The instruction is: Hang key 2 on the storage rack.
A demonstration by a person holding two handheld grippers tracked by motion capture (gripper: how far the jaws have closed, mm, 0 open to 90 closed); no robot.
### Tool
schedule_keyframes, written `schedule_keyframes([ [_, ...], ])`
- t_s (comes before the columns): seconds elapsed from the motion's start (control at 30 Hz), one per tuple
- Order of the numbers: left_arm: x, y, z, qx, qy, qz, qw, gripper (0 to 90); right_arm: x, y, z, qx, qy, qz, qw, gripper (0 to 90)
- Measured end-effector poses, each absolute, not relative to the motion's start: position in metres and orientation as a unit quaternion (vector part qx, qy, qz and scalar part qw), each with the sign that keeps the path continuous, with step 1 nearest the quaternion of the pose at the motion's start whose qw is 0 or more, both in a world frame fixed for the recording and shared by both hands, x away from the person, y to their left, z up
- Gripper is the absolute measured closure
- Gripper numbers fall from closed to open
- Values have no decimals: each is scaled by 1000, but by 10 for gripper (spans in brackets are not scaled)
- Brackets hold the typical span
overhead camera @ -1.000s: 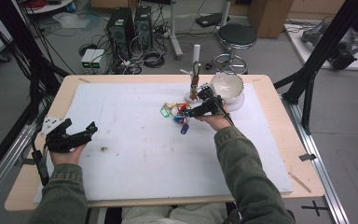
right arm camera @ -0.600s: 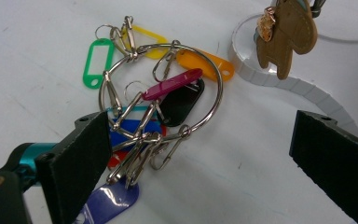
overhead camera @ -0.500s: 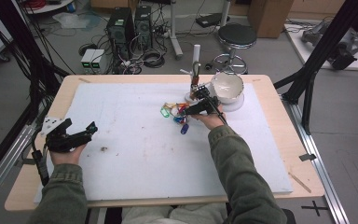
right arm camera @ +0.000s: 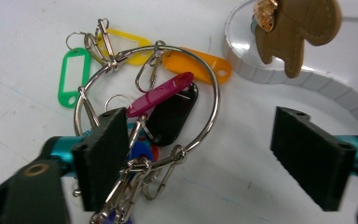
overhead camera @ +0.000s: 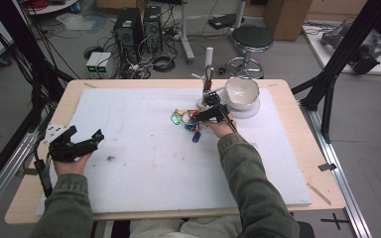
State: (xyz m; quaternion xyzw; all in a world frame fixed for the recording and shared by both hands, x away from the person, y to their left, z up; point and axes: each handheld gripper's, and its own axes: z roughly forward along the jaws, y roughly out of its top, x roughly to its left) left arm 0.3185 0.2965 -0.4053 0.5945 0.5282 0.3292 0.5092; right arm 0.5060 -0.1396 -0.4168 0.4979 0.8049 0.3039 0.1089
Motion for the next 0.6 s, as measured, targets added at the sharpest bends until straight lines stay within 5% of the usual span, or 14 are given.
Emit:
schedule_keyframes([
  [0.4,318,296,-405,593,528,330,510,32,509,-135,-424,513,799,310,46,599],
  [0.43,318,297,-405,593,528,330,510,32,509,-134,-423,523,793,311,42,687],
  [0.6,318,297,-405,592,528,331,511,32,506,-128,-422,516,797,309,52,814],
])
